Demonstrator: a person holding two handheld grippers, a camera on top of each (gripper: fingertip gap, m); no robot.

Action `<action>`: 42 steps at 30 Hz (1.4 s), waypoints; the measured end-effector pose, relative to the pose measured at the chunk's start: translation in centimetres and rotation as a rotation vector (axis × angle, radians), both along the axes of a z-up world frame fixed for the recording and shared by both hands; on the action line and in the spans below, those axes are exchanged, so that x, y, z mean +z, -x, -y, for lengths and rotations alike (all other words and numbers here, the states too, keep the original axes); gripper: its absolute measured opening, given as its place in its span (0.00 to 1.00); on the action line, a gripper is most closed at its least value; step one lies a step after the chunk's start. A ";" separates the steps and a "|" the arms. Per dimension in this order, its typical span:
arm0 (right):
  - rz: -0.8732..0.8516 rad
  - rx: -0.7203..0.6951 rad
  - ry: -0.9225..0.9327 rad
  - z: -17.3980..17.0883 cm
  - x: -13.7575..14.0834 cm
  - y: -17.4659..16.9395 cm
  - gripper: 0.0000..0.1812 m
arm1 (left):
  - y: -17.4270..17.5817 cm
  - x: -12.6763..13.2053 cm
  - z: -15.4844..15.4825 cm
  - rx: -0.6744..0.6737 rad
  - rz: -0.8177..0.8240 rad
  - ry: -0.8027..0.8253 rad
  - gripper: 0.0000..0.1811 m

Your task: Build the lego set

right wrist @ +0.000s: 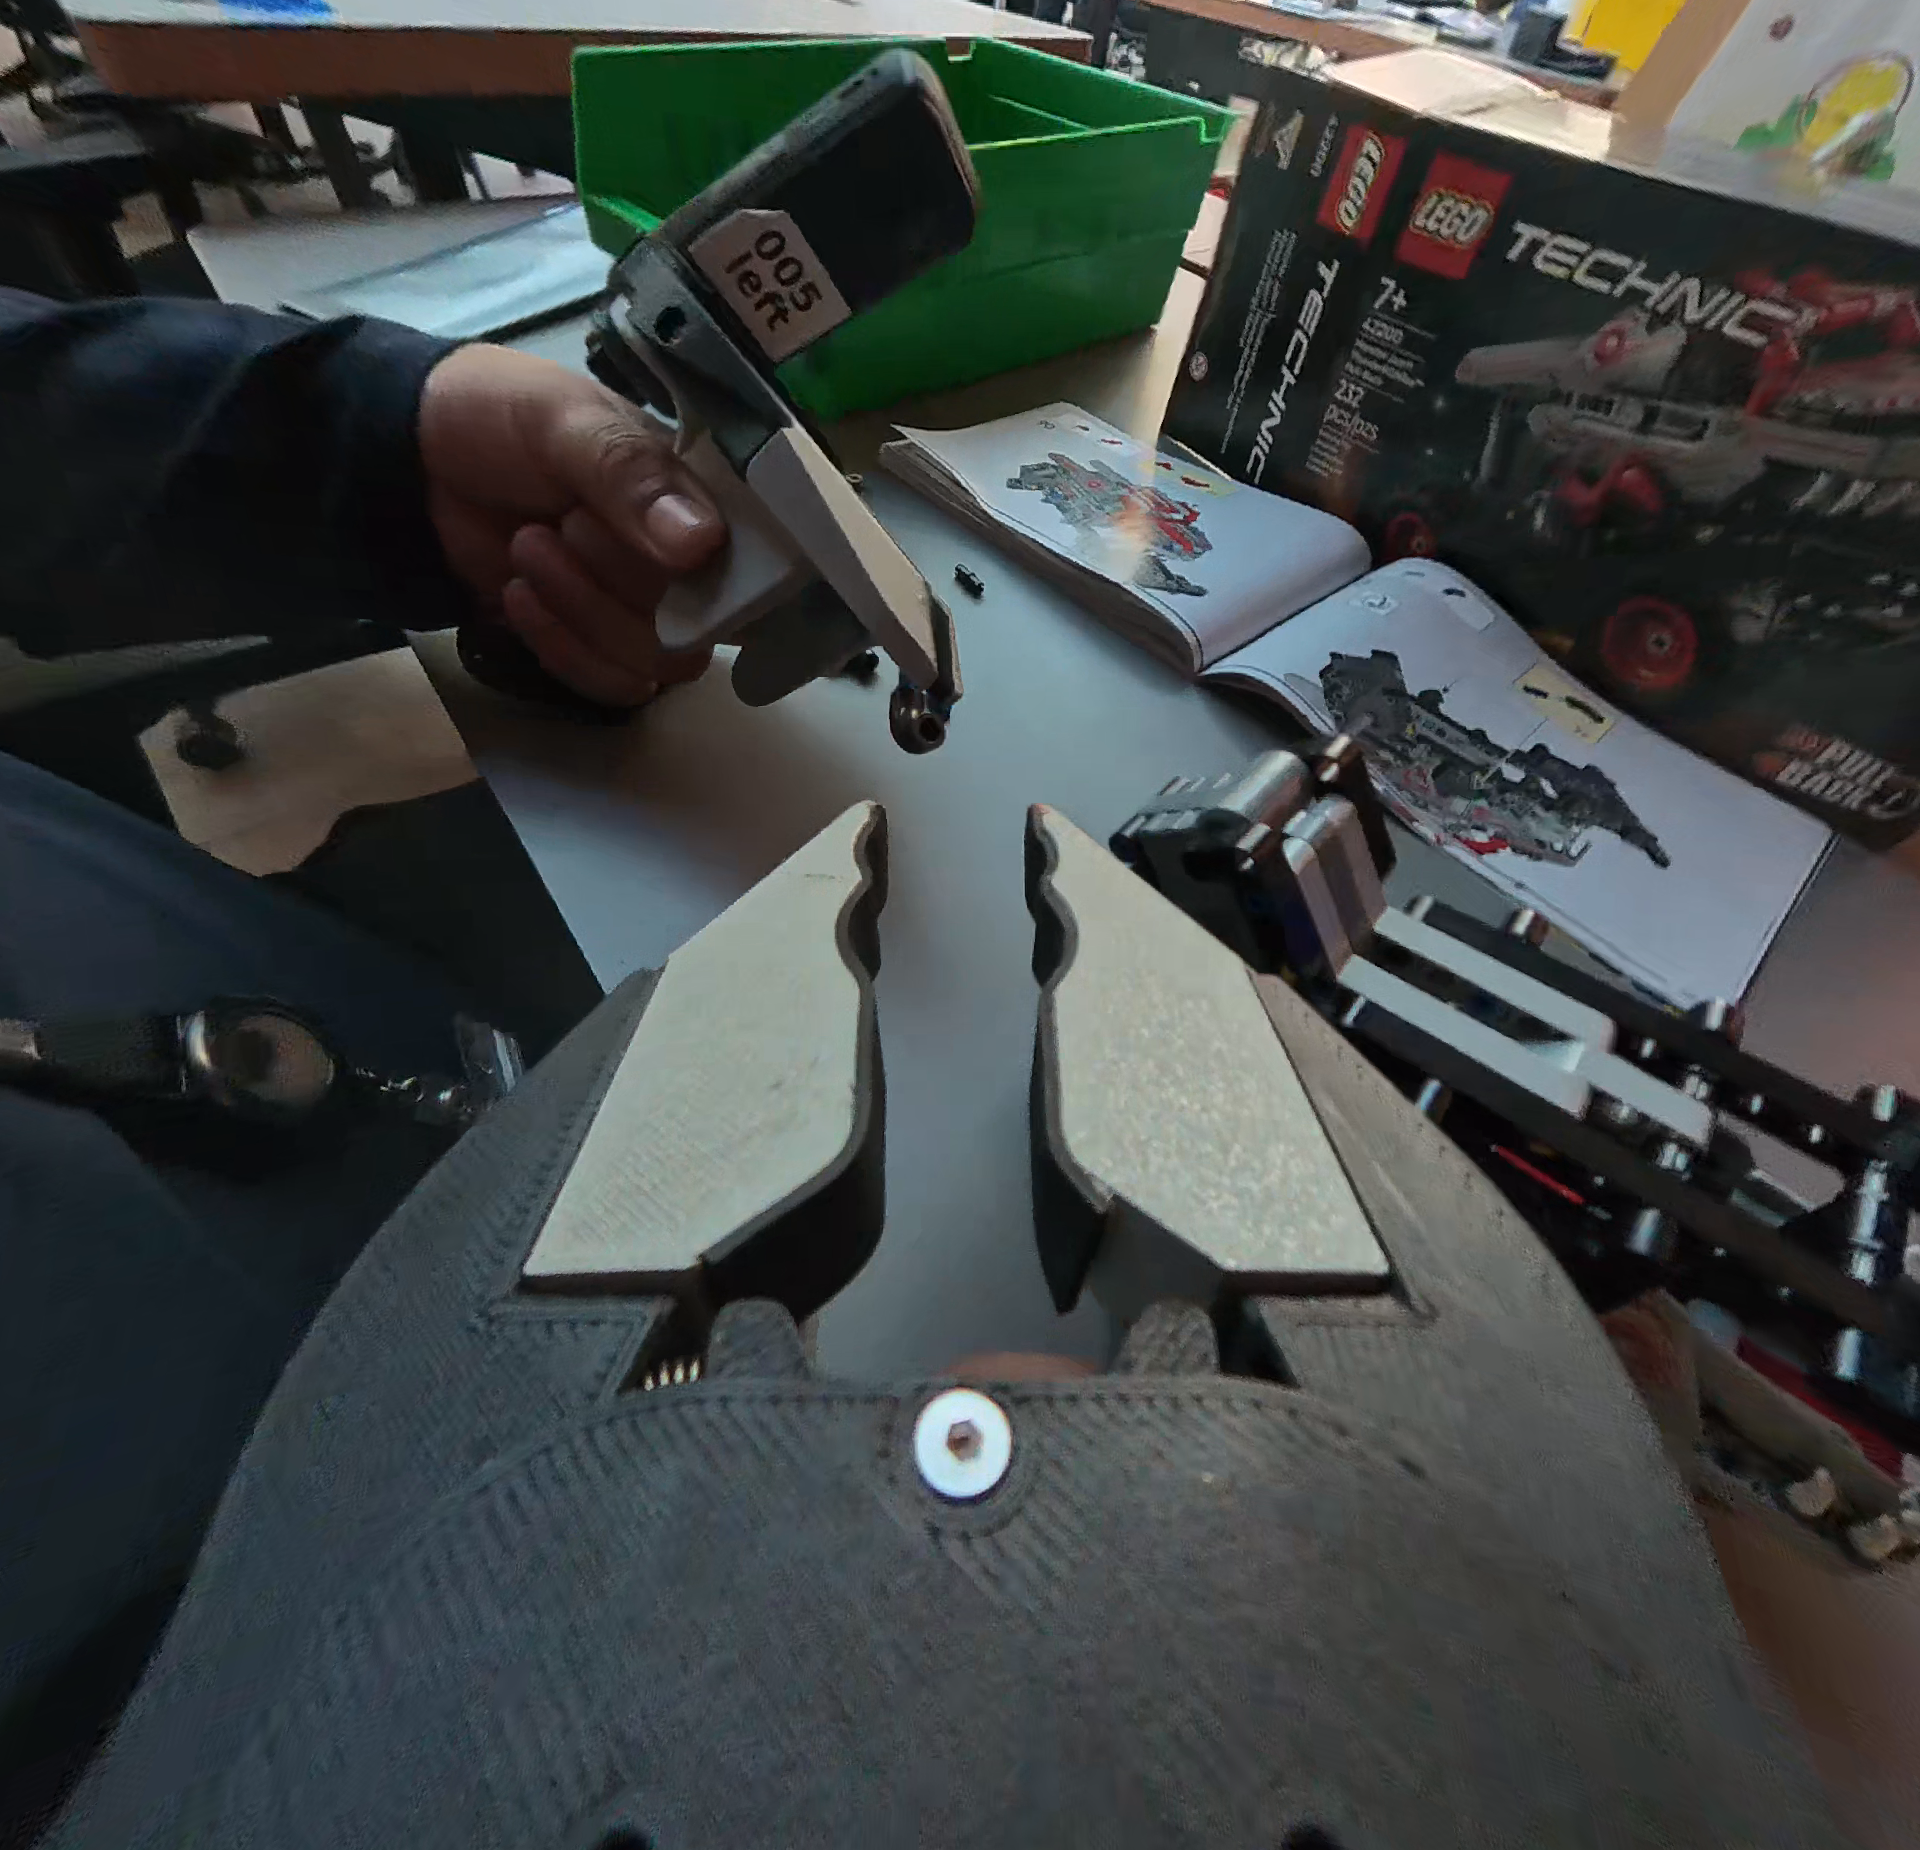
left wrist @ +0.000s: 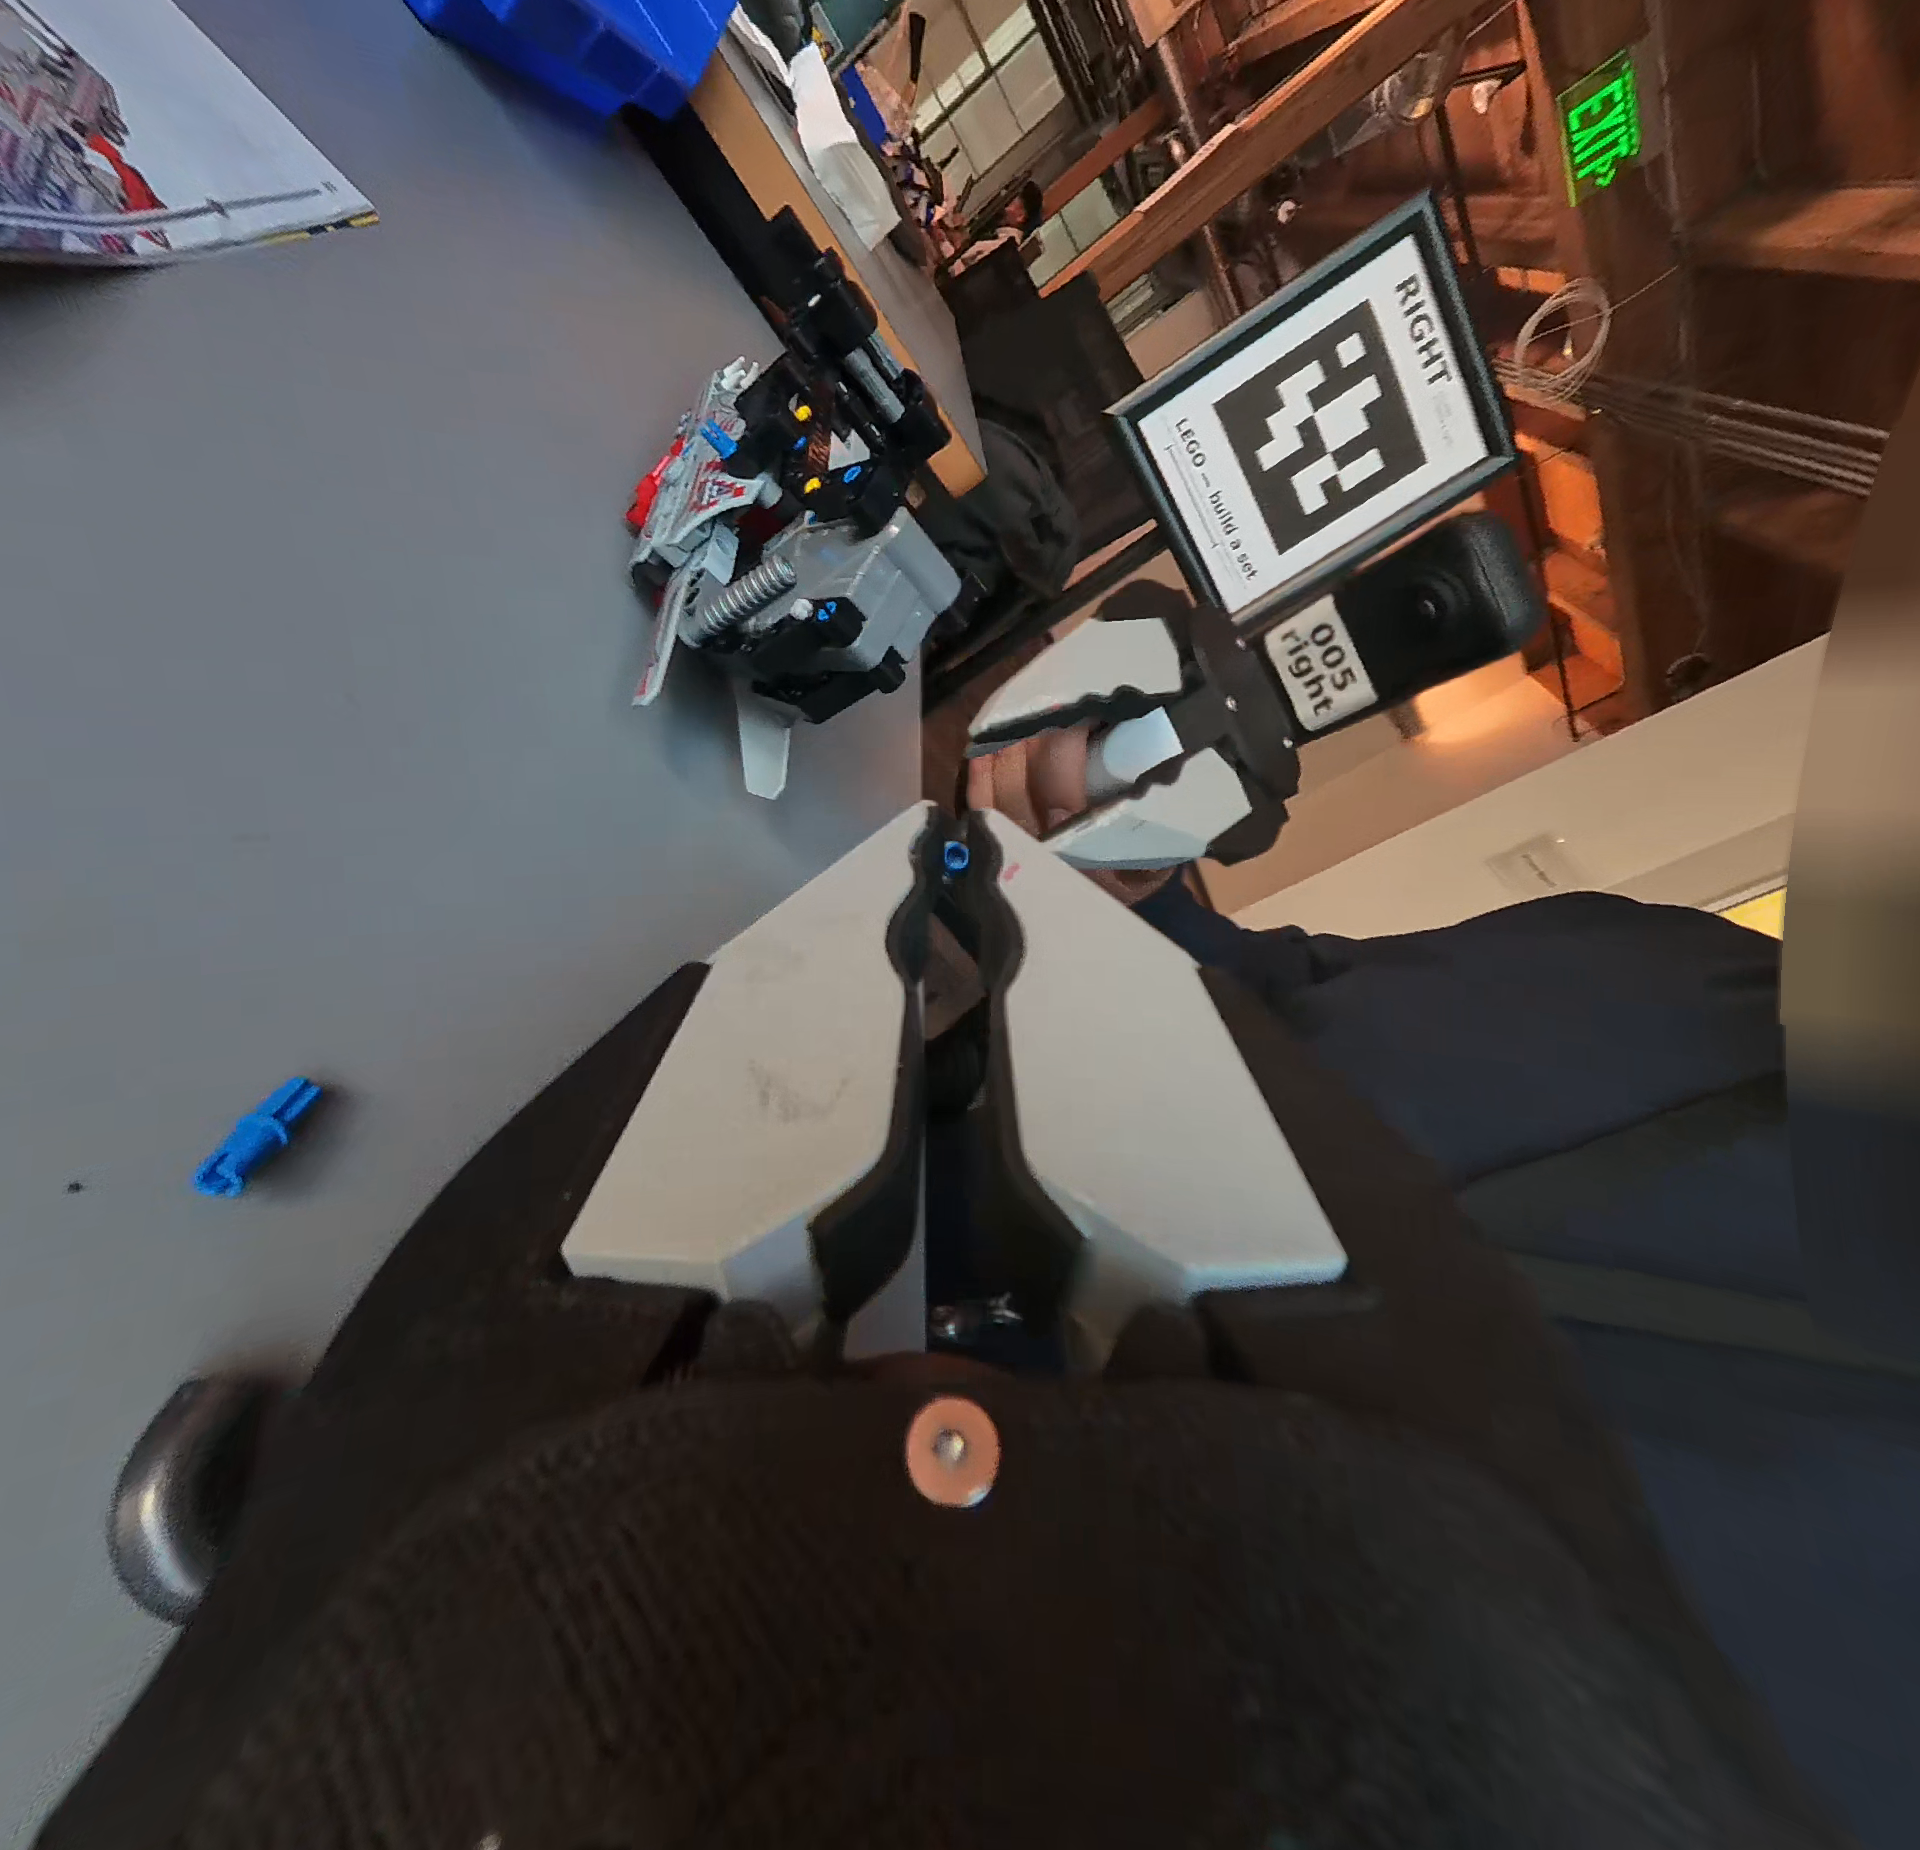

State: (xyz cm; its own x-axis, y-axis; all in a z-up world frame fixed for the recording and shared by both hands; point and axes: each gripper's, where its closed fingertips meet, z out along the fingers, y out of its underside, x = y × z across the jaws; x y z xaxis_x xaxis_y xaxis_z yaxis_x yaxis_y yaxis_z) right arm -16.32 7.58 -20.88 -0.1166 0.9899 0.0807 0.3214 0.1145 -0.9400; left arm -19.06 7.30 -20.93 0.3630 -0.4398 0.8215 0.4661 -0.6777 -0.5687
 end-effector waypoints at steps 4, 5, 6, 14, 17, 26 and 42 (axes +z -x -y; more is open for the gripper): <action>0.002 0.054 -0.227 1.1 0.3 0.4 0.13 | -0.6 -0.3 0.5 -0.050 0.041 0.044 0.01; 0.005 0.072 -0.284 1.5 0.3 0.5 0.13 | -0.8 -0.2 0.7 -0.064 0.044 0.047 0.01; 0.011 0.091 -0.338 1.9 0.2 0.6 0.13 | -1.1 -0.2 0.9 -0.084 0.055 0.052 0.01; 0.044 0.159 -0.442 3.5 -0.7 1.0 0.05 | -2.3 0.5 2.2 -0.179 0.129 0.053 0.01; 0.039 0.171 -0.418 3.8 -0.6 0.9 0.05 | -2.5 0.5 2.3 -0.196 0.133 0.052 0.01; -0.022 0.212 -0.233 4.7 -0.3 1.1 0.04 | -2.1 0.4 1.8 -0.166 0.078 0.010 0.00; -0.048 0.136 0.041 2.3 0.8 0.2 0.04 | -0.2 -0.5 2.4 -0.065 -0.338 -0.210 0.10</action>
